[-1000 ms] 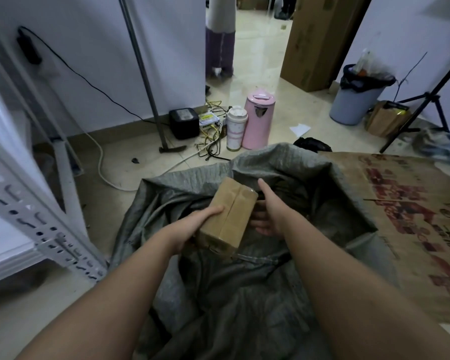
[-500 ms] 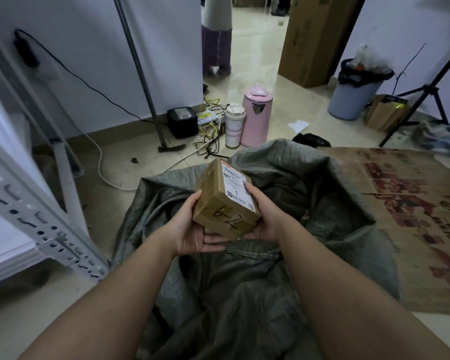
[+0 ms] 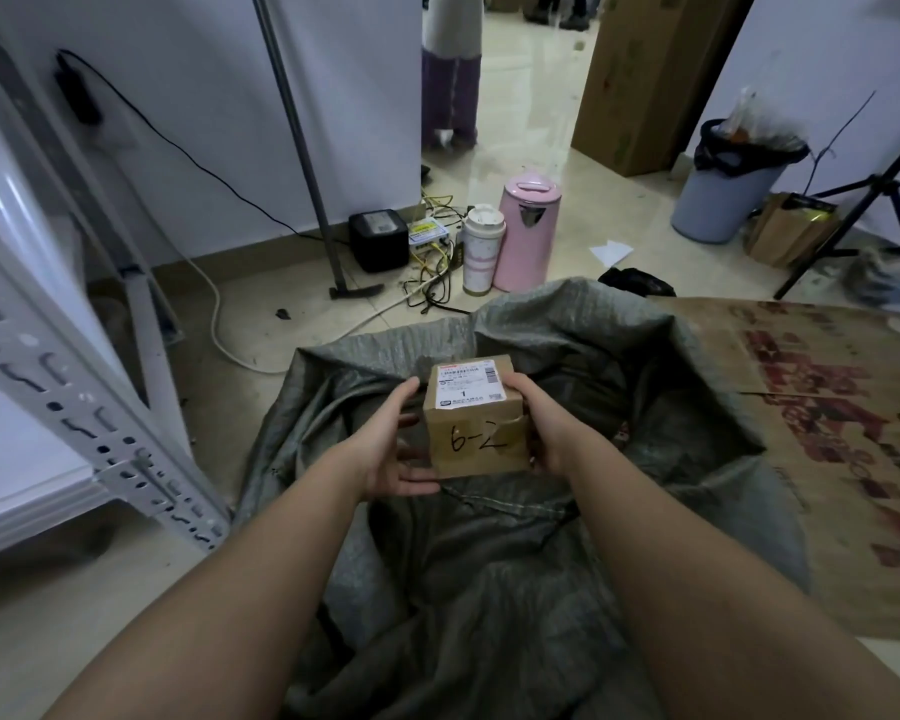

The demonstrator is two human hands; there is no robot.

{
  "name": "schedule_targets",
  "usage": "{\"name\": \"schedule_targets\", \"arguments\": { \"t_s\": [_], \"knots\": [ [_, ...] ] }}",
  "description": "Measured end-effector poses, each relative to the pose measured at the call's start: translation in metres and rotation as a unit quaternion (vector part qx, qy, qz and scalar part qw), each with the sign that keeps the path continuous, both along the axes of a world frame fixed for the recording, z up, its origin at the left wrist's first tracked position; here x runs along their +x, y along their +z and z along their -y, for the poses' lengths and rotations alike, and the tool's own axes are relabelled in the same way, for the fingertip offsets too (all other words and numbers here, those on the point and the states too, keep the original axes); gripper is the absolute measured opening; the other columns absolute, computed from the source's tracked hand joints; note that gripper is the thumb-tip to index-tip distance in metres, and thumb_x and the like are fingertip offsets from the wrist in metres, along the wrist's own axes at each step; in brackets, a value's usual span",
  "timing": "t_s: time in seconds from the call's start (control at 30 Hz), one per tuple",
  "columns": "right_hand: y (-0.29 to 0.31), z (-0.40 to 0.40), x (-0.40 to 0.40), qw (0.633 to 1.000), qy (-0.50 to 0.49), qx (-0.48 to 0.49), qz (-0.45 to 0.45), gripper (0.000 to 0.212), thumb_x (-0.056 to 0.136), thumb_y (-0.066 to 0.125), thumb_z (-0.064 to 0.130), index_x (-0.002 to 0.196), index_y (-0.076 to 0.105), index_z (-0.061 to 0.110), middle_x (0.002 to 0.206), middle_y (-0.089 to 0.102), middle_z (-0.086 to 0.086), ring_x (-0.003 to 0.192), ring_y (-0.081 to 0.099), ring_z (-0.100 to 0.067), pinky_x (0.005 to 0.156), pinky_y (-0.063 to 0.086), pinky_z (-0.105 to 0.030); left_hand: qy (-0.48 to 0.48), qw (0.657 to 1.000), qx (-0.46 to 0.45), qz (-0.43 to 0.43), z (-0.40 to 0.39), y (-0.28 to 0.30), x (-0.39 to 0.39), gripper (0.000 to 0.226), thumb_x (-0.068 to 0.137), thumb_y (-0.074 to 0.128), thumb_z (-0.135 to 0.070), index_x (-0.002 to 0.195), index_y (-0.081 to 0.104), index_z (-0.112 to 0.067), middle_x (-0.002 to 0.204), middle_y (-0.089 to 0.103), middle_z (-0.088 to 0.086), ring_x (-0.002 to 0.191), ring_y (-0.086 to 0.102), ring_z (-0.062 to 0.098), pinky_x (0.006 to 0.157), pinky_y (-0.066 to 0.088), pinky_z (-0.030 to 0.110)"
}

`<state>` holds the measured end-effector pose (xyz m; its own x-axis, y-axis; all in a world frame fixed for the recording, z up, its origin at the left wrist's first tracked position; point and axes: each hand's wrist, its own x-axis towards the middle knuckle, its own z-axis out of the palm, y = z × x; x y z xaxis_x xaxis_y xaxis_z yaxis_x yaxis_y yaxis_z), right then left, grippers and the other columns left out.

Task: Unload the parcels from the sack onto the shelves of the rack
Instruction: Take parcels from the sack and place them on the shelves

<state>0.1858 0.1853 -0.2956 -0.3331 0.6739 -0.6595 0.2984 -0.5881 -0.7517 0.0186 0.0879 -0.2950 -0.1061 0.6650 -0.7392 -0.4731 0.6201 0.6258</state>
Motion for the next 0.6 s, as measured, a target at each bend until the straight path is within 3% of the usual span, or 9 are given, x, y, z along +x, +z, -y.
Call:
{"name": "schedule_targets", "arguments": {
  "t_s": [0.1,0.2,0.3,0.43,0.6],
  "knots": [
    [-0.008,-0.003,-0.01,1.0,-0.007,0.021,0.002,0.063,0.077,0.053,0.072,0.119,0.065,0.025,0.1,0.074,-0.007,0.095,0.067,-0.026,0.076,0.053,-0.034,-0.033,0.999,0.002,-0.013,-0.001,-0.001,0.008,0.055,0.078,0.055,-0.065,0.118,0.057,-0.028,0.12,0.058,0.016,0.099,0.062,0.035,0.078,0.054,0.043],
    [-0.008,0.003,-0.021,0.999,-0.034,0.014,-0.009,0.084,0.062,0.053,0.08,0.126,0.06,0.025,0.101,0.074,-0.008,0.094,0.069,-0.027,0.083,0.056,-0.039,0.022,0.999,-0.004,-0.026,-0.002,0.0,0.015,0.049,0.081,0.055,-0.058,0.116,0.061,-0.024,0.113,0.06,0.013,0.095,0.061,0.029,0.071,0.054,0.037],
    [0.011,0.021,-0.026,0.998,-0.052,-0.016,-0.026,0.059,0.081,0.048,0.068,0.119,0.064,0.025,0.094,0.074,-0.007,0.085,0.069,-0.025,0.067,0.056,-0.031,0.065,0.997,-0.035,-0.034,0.007,0.029,0.022,0.038,0.086,0.05,-0.054,0.097,0.063,-0.02,0.093,0.061,0.007,0.086,0.058,0.023,0.072,0.049,0.033],
    [0.066,0.041,-0.03,0.994,-0.073,-0.08,-0.023,0.087,0.054,0.062,0.072,0.125,0.061,0.021,0.104,0.073,-0.013,0.095,0.07,-0.033,0.085,0.056,-0.052,0.093,0.991,-0.099,-0.017,0.027,0.114,0.028,0.035,0.088,0.048,-0.053,0.089,0.062,-0.021,0.086,0.061,0.005,0.081,0.056,0.02,0.064,0.044,0.029],
    [0.185,0.065,-0.038,0.99,-0.097,-0.107,0.005,0.071,0.058,0.061,0.069,0.11,0.071,0.022,0.1,0.074,-0.013,0.093,0.071,-0.033,0.086,0.056,-0.052,0.117,0.983,-0.14,-0.012,0.049,0.253,0.027,0.039,0.09,0.049,-0.052,0.082,0.063,-0.017,0.079,0.061,0.006,0.075,0.054,0.018,0.067,0.041,0.027]
  ]
}}
